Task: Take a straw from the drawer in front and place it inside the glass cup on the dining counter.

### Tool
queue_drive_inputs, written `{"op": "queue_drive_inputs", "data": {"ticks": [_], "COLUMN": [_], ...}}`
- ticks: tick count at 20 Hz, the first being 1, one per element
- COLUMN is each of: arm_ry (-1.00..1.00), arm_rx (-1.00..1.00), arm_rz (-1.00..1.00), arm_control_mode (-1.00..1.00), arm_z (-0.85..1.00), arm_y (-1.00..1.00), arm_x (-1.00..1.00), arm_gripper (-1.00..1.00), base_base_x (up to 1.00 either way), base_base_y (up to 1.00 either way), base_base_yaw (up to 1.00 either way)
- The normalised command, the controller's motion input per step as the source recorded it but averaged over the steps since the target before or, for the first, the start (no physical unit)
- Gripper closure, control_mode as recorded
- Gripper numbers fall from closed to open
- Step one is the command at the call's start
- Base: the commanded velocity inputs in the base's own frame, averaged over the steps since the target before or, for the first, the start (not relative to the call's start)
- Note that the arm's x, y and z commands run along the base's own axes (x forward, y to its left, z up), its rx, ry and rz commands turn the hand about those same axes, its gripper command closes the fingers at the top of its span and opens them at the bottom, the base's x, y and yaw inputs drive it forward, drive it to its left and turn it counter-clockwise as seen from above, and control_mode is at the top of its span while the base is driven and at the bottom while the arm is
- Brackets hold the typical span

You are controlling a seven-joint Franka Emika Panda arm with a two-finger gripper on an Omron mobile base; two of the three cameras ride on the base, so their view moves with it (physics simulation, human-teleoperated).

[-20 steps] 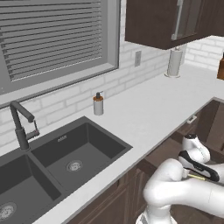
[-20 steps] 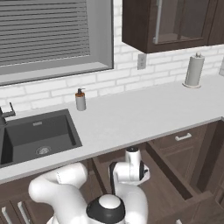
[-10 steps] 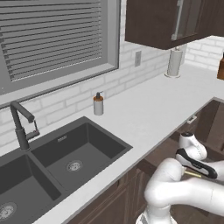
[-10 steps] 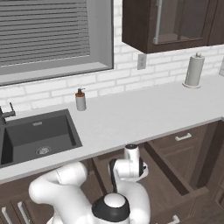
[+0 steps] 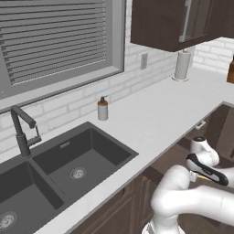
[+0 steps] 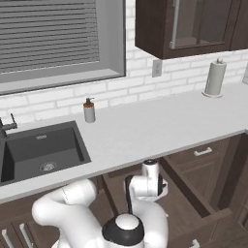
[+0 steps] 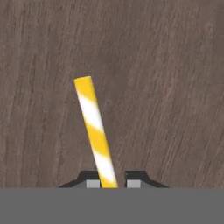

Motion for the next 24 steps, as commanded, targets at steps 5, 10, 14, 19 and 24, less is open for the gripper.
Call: {"op": "queue_drive_inputs", "data": {"ticks": [5,10,14,19,24], "arm_ry": [-0.02,-0.02,-0.08,-0.09,-0.15], "arm_rx": [0.05,0.04,0.01,0.0,0.0], "arm_rz": [0.0,0.0,0.0,0.0,0.0], "arm_control_mode": [-1.0,-1.0,-1.0,-1.0,-1.0], "arm_z": [0.36,0.81,0.86,0.97,0.97], "arm_y": [-0.14,-0.11,-0.13,-0.1,-0.02], "arm_x": [-0.16,-0.24,-0.37,-0.28,-0.25], "arm_gripper": [1.0,1.0,1.0,1.0,1.0], "base_base_x": [0.0,0.0,0.0,0.0,0.0], "base_base_y": [0.0,0.0,0.0,0.0,0.0], "base_base_yaw": [0.0,0.0,0.0,0.0,0.0]}}
